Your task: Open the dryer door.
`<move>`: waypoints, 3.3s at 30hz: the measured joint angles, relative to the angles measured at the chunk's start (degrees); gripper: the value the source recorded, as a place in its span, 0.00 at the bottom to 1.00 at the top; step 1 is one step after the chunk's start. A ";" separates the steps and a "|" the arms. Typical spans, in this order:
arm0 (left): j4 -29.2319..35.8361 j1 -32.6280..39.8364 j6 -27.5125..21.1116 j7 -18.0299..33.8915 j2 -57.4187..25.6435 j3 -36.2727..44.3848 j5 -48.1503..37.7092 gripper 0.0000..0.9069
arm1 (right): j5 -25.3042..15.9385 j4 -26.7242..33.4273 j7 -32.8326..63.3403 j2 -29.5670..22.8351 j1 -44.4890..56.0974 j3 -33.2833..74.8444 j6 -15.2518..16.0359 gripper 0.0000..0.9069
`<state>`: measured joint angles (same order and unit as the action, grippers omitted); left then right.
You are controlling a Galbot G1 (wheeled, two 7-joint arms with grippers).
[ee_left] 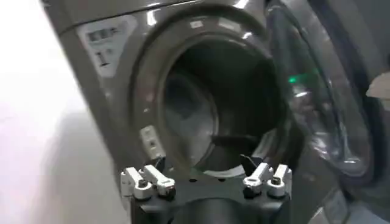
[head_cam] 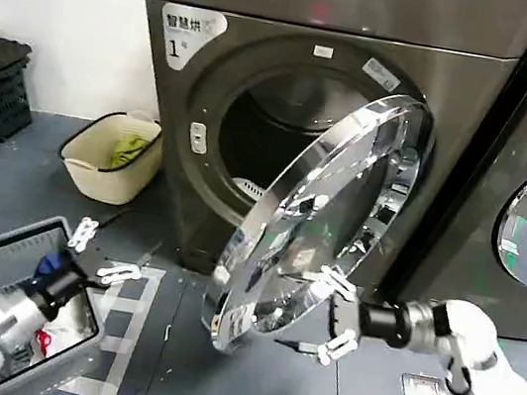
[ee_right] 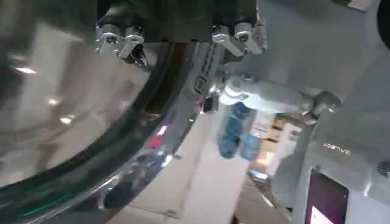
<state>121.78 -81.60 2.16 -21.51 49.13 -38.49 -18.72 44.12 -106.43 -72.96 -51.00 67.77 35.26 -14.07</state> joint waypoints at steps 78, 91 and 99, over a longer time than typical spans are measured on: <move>-33.00 58.98 2.33 -0.46 25.14 70.48 -1.06 1.00 | -35.95 0.26 81.01 -41.20 29.46 84.45 16.16 1.00; -41.43 63.21 2.09 -0.45 33.47 72.48 -1.11 1.00 | -36.18 1.00 81.65 -41.20 29.77 87.59 17.01 1.00; -44.16 64.03 1.89 -0.52 36.23 72.59 -0.84 1.00 | -35.89 2.23 81.40 -41.20 30.31 88.16 16.35 1.00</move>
<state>77.62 -17.57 4.06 -22.03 85.36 34.10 -19.56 8.22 -104.21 8.43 -92.20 98.08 123.42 2.27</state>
